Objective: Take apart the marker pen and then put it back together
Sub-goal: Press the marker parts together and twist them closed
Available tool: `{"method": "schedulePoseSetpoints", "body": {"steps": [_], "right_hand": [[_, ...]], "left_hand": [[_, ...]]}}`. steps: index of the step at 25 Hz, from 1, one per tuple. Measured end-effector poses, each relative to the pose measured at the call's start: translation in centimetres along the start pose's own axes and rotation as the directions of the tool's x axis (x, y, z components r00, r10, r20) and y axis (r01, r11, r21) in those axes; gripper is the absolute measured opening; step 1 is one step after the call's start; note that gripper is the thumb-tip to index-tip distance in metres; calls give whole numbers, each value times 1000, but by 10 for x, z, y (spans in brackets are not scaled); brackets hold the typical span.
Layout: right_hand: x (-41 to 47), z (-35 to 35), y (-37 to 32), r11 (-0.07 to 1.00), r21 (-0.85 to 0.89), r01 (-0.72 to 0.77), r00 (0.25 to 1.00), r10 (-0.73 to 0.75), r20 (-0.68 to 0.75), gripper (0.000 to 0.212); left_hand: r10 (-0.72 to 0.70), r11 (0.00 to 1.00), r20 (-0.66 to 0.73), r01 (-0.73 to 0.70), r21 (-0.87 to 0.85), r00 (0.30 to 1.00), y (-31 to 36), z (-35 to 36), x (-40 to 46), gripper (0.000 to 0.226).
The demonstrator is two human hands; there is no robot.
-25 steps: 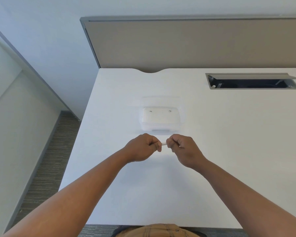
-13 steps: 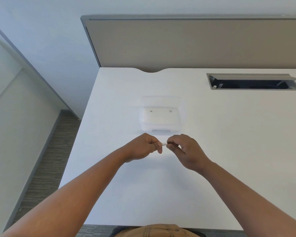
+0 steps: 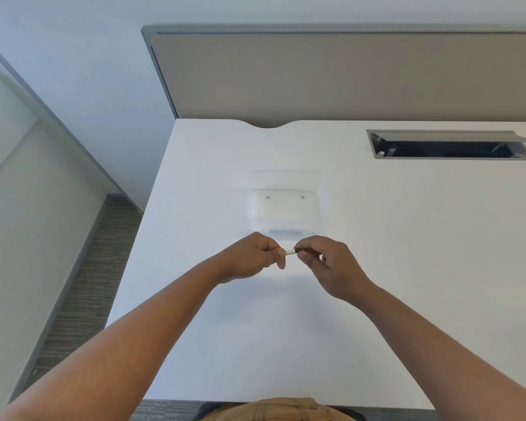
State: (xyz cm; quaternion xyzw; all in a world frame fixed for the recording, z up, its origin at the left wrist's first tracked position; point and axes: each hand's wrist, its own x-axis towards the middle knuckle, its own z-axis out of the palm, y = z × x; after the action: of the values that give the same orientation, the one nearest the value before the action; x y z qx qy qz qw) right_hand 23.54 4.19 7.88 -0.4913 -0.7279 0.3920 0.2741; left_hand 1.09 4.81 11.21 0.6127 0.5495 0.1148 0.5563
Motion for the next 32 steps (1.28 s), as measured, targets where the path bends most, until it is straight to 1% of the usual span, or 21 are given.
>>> {"method": "schedulePoseSetpoints", "body": {"steps": [2, 3, 5, 6, 7, 8, 9, 10, 11, 12, 14, 18, 19, 20, 21, 23, 24, 25, 28, 30, 32], "right_hand": [[1, 0, 3, 978, -170, 124, 992, -125, 8, 13], [0, 0, 1, 968, -204, 143, 990, -141, 25, 14], [-1, 3, -2, 978, -183, 101, 995, -94, 46, 19], [-2, 4, -4, 994, -102, 34, 998, -29, 50, 22], [-3, 5, -6, 997, 27, -73, 995, 71, 67, 25], [-3, 6, -9, 961, 184, -205, 977, 189, 104, 27], [-2, 6, -10, 891, 304, -337, 940, 297, 170, 28], [-1, 6, -12, 816, 375, -440, 896, 372, 242, 28], [0, 6, -12, 777, 384, -498, 865, 411, 289, 28], [1, 6, -12, 778, 358, -517, 852, 425, 306, 29], [-1, 5, -9, 849, 259, -459, 880, 396, 262, 37], [-9, 6, -6, 959, 156, -238, 971, 234, 43, 34], [-10, 8, -7, 968, 122, -219, 976, 219, 16, 36], [-9, 11, -8, 961, 116, -251, 968, 251, 11, 39], [-7, 11, -10, 921, 173, -348, 937, 346, 42, 40], [-2, 8, -16, 703, 380, -602, 797, 559, 227, 39], [-1, 5, -18, 621, 402, -673, 738, 606, 298, 38], [0, 3, -19, 625, 365, -690, 723, 618, 307, 37], [-3, 4, -17, 791, 195, -580, 814, 562, 147, 40], [-3, 7, -13, 821, 193, -538, 843, 528, 104, 39], [-2, 6, -8, 839, 172, -516, 856, 504, 109, 38]], "left_hand": [[1, 1000, 21, -1, -3, 1000, -2, 0, 0, 32], [3, 1000, 19, -3, 0, 1000, -3, 1, 0, 32], [14, 1000, -7, -14, 27, 1000, -4, 5, 1, 32], [17, 998, -28, -16, 54, 999, -4, 7, 2, 32], [19, 995, -51, -14, 98, 999, -3, 9, 2, 32], [21, 987, -69, -10, 159, 997, -3, 10, 3, 31], [23, 975, -79, -5, 223, 997, -2, 11, 4, 31], [22, 961, -80, 1, 275, 997, -2, 11, 4, 31], [19, 951, -77, 6, 310, 997, -2, 12, 5, 30], [15, 943, -73, 10, 333, 997, -2, 13, 5, 30], [10, 939, -58, 11, 345, 998, -5, 15, 6, 30], [3, 988, -26, 1, 155, 1000, -5, 14, 5, 32], [5, 987, -37, 1, 158, 999, -4, 16, 6, 32], [11, 977, -66, 3, 213, 998, -2, 19, 6, 31], [23, 951, -109, 12, 309, 994, 0, 22, 7, 30], [76, 866, -189, 29, 499, 979, 3, 28, 7, 26], [98, 842, -202, 27, 539, 975, 2, 30, 7, 26], [101, 838, -200, 25, 545, 974, 1, 32, 7, 26], [69, 879, -155, 13, 476, 986, -5, 32, 9, 31], [101, 916, -98, -54, 398, 990, -8, 32, 10, 33], [148, 913, -58, -114, 391, 987, -11, 30, 8, 30]]}}
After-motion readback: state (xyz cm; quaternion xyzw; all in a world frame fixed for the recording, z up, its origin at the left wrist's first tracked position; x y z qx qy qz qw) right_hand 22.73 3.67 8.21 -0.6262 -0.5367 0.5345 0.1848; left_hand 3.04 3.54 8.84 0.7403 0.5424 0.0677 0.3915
